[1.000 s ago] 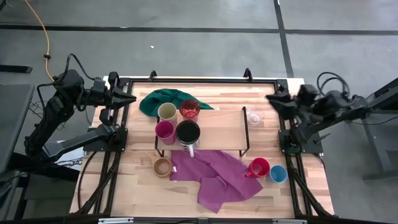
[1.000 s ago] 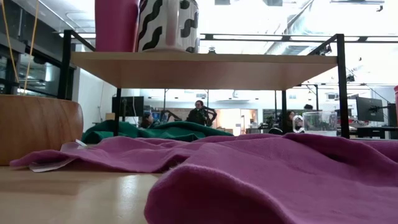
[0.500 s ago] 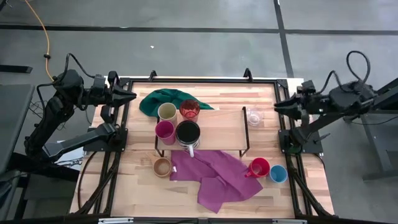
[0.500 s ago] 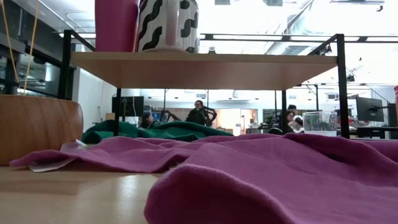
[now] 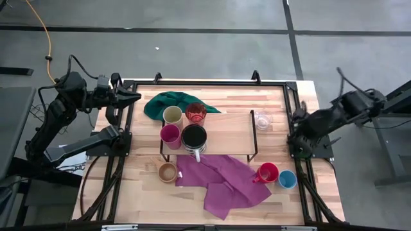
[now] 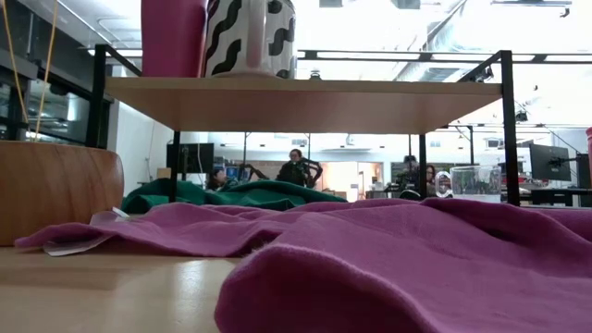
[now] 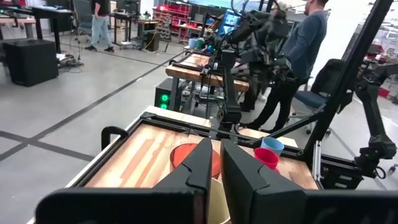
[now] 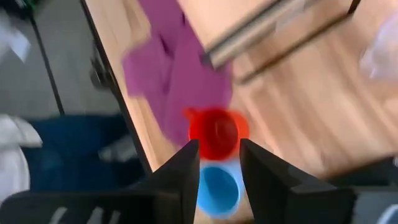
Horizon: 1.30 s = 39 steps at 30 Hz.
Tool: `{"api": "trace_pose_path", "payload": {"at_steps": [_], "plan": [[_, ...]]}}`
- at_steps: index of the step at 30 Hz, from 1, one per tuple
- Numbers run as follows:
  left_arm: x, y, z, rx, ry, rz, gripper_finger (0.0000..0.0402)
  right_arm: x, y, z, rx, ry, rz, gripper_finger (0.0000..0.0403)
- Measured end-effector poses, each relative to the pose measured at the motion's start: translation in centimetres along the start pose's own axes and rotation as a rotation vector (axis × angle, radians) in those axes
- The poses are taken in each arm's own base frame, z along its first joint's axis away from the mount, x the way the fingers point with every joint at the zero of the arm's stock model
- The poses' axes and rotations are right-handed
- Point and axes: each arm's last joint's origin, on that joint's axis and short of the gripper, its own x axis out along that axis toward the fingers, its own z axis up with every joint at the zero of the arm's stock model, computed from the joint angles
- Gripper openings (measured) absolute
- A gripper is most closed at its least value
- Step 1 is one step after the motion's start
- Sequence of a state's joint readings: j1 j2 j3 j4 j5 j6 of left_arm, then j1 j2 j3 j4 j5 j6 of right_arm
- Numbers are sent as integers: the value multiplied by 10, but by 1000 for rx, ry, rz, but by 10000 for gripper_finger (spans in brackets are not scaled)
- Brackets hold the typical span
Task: Stack small to large cups/mugs on shelf
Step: Put the blue cup on the shelf
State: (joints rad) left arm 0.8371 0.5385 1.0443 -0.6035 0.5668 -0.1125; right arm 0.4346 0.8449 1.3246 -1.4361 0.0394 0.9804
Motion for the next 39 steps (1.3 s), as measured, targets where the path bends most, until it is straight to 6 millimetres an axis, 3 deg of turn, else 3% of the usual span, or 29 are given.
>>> {"api": "trace_pose_path", "payload": {"at_steps": [7, 12, 25, 39], "plan": [[0, 0, -1, -4, 13, 4, 24, 30, 1, -20, -31, 184, -7, 80], [0, 1, -5, 5, 46, 7, 24, 41, 10, -31, 2, 176, 88, 88], [0, 1, -8, 15, 69, 10, 24, 89, 20, -81, 37, 257, -10, 96], [0, 2, -8, 46, 69, 34, 24, 103, 21, -104, 194, 188, -202, 96]]}}
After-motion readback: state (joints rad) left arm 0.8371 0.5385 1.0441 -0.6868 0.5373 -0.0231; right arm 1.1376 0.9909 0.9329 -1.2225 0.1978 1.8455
